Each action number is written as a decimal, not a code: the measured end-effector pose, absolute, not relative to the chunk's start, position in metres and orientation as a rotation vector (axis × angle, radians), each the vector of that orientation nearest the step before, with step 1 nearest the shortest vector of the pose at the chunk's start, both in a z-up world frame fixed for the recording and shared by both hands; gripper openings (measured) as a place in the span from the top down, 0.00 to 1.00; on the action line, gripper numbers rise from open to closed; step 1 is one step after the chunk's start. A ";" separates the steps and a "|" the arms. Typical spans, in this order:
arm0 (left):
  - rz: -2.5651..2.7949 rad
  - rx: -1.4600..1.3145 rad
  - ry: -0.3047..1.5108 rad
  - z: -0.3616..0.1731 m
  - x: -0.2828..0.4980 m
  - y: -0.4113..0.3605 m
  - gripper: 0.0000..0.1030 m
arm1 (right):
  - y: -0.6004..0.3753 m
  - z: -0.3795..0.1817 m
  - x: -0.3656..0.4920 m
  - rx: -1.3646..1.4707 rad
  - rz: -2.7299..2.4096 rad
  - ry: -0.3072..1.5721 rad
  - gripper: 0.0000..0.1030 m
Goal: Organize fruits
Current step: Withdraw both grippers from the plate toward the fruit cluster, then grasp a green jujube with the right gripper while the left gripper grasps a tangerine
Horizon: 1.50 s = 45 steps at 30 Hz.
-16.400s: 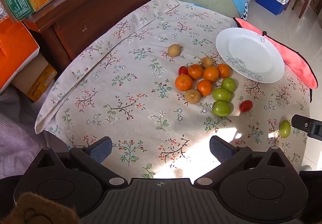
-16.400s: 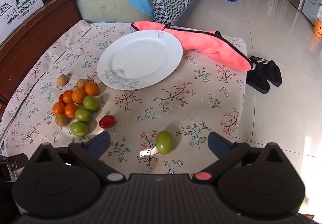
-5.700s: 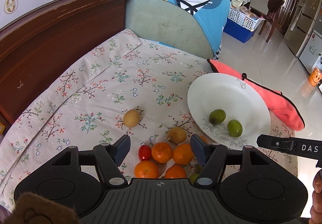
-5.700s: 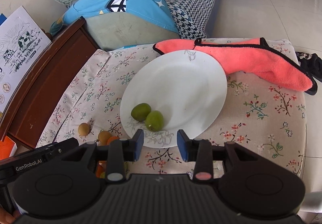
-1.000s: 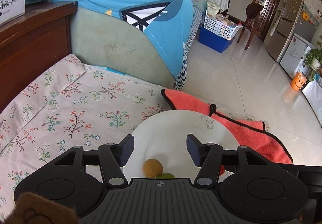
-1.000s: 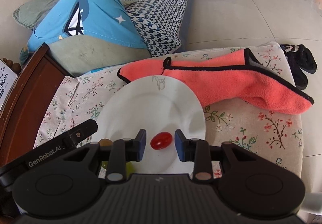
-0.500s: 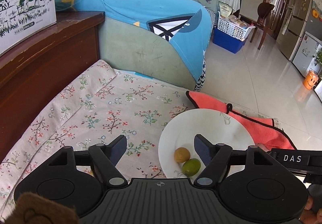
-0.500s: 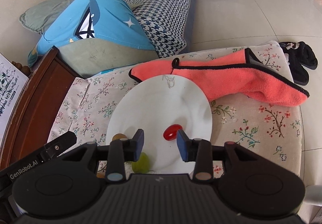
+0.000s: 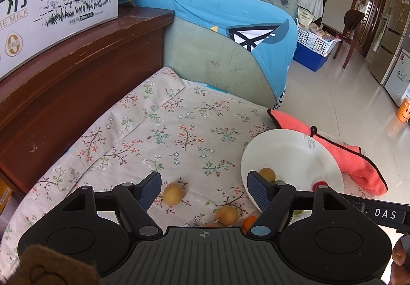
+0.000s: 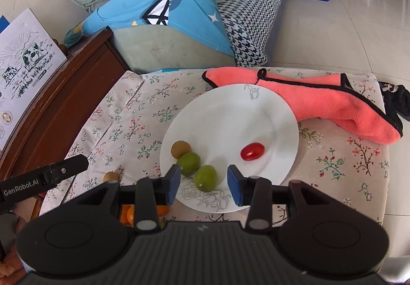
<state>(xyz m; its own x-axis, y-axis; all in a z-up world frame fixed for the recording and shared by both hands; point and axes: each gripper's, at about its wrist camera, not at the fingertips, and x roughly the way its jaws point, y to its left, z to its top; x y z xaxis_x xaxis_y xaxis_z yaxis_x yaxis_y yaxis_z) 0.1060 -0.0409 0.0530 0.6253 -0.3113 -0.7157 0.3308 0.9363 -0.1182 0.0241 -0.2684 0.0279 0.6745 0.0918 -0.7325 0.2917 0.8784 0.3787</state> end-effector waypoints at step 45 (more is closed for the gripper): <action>-0.320 0.045 1.044 -0.029 0.099 -0.014 0.28 | -0.191 -0.026 0.048 0.511 -0.100 1.064 0.59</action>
